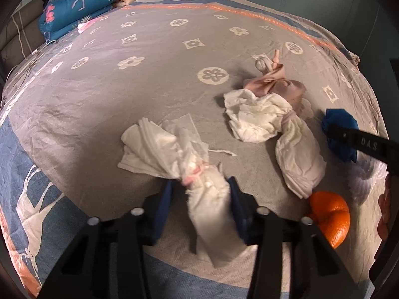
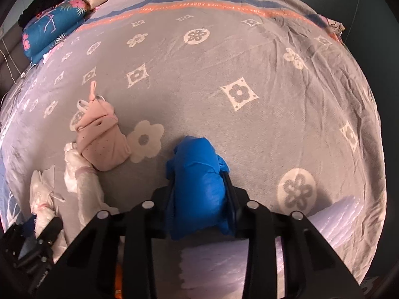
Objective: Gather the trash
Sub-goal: 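Carry the white tissue and blue glove in both tools over the bin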
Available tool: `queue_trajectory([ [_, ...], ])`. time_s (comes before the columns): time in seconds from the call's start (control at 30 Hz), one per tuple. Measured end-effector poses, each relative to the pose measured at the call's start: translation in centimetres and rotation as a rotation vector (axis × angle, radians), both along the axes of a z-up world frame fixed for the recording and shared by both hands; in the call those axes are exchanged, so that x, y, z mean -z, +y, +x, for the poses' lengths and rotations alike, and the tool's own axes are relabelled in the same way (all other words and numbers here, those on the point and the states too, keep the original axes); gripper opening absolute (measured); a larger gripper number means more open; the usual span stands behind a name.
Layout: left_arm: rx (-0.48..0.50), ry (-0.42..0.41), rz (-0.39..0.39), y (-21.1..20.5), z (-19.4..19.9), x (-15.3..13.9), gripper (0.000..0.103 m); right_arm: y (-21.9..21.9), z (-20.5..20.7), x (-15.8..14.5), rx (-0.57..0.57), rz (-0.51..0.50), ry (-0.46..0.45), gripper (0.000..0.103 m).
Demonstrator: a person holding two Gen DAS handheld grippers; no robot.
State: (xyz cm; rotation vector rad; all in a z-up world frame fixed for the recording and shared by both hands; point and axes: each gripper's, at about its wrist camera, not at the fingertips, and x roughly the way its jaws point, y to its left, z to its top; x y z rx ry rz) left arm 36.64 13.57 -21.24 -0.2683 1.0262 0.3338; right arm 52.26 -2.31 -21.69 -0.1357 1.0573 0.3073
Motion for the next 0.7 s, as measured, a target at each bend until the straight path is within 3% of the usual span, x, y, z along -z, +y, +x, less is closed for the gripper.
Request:
queue_trajectory([
  [0.13, 0.017, -0.001, -0.030, -0.2, -0.2, -0.3, 0.024, 0.0, -0.2, -0.6, -0.005, 0.043, 0.011, 0.026],
  [0.23, 0.020, -0.004, -0.079, 0.0, -0.4, -0.5, 0.019, -0.4, -0.8, -1.6, 0.003, 0.093, 0.020, 0.026],
  [0.43, 0.013, -0.033, -0.148, 0.5, -1.0, -1.1, 0.017, -1.2, -2.6, -5.0, 0.004, 0.173, -0.011, 0.026],
  [0.7, 0.000, -0.105, -0.176, 1.2, -2.4, -3.0, 0.017, -2.9, -6.9, -8.5, 0.008, 0.250, -0.034, 0.026],
])
